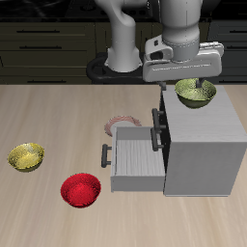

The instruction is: Place the green bowl in the bottom drawer of the white cabinet

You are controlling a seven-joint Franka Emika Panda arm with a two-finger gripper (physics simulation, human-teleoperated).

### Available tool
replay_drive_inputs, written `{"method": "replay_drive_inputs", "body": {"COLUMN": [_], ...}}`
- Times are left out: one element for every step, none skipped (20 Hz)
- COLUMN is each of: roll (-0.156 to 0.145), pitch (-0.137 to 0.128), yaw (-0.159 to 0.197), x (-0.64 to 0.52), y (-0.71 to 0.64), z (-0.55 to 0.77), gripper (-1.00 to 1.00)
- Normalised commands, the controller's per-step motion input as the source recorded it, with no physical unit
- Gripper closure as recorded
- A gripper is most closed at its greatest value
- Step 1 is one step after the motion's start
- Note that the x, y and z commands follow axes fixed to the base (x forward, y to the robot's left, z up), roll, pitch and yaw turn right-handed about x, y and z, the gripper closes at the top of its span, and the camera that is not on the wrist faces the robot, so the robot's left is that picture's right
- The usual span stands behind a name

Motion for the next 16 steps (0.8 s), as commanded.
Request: {"method": "replay_drive_inputs", "body": {"roll": [-0.033, -0.011, 0.01, 0.0, 0.012, -0.008, -0.054, 0.03, -0.005, 0.0, 0.01, 0.034, -0.03, 0.024, 0.145, -0.085], "pitch": [0.028, 0.044, 0.023, 0.035, 0.023, 0.043, 0.028, 0.063, 0.006, 0.053, 0.011, 0.052, 0.069, -0.03, 0.065, -0.015], "yaw": [0.008, 0.036, 0.008, 0.05, -0.01, 0.07, 0.006, -0.054, 0.001, -0.008, -0.004, 0.018, -0.005, -0.022, 0.004, 0.095], "x": [-0.06, 0.0, 0.03, -0.04, -0.08, 0.01, 0.05, 0.03, 0.03, 0.01, -0.02, 0.01, 0.0, -0.01, 0.07, -0.06], "y": [-0.08, -0.02, -0.04, -0.06, -0.11, -0.11, -0.11, -0.05, 0.0, 0.01, 0.04, 0.13, 0.04, 0.06, 0.28, 0.13], "z": [-0.19, -0.23, -0.06, -0.27, -0.39, -0.33, -0.21, -0.24, -0.18, -0.23, -0.17, -0.27, -0.17, -0.02, -0.26, -0.21], "gripper": [-1.0, -1.0, -1.0, -1.0, -1.0, -1.0, -1.0, -1.0, -1.0, -1.0, -1.0, -1.0, -1.0, -1.0, -1.0, -1.0]}}
